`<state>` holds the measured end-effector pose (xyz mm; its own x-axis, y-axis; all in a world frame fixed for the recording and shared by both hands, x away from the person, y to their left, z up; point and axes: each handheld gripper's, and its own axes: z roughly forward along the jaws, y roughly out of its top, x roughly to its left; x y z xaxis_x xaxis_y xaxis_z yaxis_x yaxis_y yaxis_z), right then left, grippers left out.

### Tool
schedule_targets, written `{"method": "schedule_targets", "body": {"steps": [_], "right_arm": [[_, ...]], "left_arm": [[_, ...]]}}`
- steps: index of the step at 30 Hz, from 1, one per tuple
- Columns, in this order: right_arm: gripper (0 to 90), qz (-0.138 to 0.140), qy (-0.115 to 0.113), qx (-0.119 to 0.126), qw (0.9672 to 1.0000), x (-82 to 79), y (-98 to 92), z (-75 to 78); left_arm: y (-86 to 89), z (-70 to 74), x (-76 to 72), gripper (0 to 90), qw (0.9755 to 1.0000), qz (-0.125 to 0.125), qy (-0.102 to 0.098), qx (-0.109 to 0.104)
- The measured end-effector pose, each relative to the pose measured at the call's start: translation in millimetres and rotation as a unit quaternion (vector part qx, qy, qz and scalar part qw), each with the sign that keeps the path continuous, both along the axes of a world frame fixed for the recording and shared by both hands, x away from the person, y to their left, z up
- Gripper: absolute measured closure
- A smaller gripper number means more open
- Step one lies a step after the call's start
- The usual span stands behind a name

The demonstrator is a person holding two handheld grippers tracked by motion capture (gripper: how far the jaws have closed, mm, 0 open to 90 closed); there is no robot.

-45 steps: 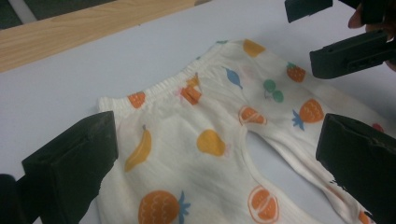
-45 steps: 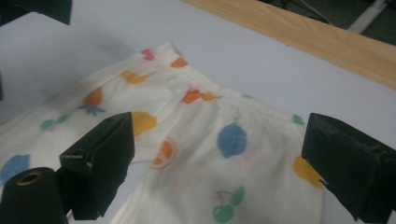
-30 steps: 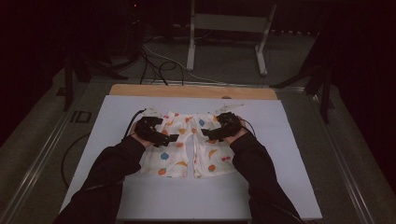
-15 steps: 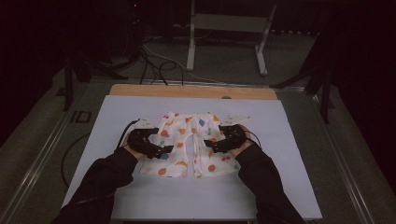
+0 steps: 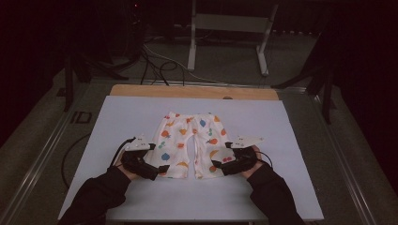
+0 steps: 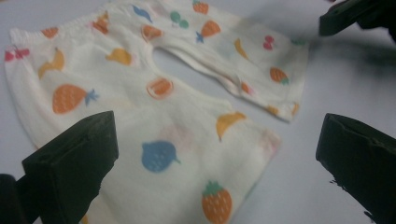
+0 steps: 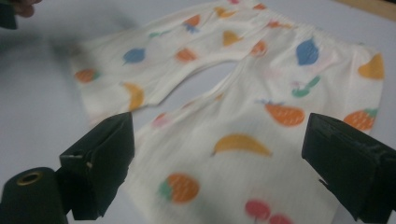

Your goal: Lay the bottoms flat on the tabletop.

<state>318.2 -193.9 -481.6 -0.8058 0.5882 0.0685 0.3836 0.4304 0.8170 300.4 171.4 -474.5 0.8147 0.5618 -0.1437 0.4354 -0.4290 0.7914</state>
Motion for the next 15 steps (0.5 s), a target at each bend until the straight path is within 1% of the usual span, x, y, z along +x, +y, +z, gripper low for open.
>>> {"method": "schedule_targets", "body": {"steps": [1, 3, 5, 7, 9, 10, 11, 12, 13, 14, 15], "right_arm": [[9.6, 0.001, -0.002, -0.002, 1.0000, -3.4, -2.2, -0.2], [9.6, 0.005, 0.004, 0.000, 1.0000, -9.8, -6.4, -1.1], [9.6, 0.006, 0.003, -0.006, 1.0000, -16.2, -9.6, -2.9], [9.6, 0.005, 0.002, -0.010, 0.9999, -22.2, -13.2, -5.3], [9.6, 0.006, 0.002, -0.011, 0.9999, -24.9, -14.6, -6.7], [9.6, 0.006, 0.004, -0.014, 0.9999, -29.8, -18.6, -9.5], [9.6, 0.007, 0.008, -0.009, 0.9999, -32.3, -20.9, -9.8], [9.6, 0.007, 0.008, -0.009, 0.9999, -32.3, -20.9, -9.8], [9.6, 0.005, 0.004, -0.012, 0.9999, -36.7, -24.9, -10.3], [9.6, 0.005, 0.004, -0.012, 0.9999, -36.7, -24.9, -10.3], [9.6, 0.005, 0.000, -0.010, 0.9999, -39.0, -26.6, -10.6]], "left_arm": [[1.3, -2.0, -2.9, 0.2, 1.0000, 0.001, 0.002, 0.000], [3.6, -6.2, -9.3, 0.2, 1.0000, 0.001, 0.002, 0.001], [7.0, -9.7, -15.1, 0.2, 1.0000, 0.001, -0.002, 0.010], [12.2, -12.6, -20.4, 0.2, 1.0000, 0.003, 0.002, 0.007], [12.2, -12.6, -20.4, 0.3, 1.0000, 0.003, 0.002, 0.007], [17.7, -16.0, -26.7, 0.2, 0.9999, 0.008, 0.001, 0.011], [20.3, -16.9, -29.7, 0.2, 0.9999, 0.008, -0.002, 0.014], [23.1, -17.8, -32.3, 0.2, 0.9998, 0.011, -0.004, 0.015], [26.0, -18.5, -34.6, 0.2, 0.9998, 0.015, -0.003, 0.015], [28.6, -19.3, -36.9, 0.2, 0.9997, 0.017, 0.000, 0.017], [31.3, -19.8, -39.5, 0.2, 0.9997, 0.017, -0.002, 0.019]]}}
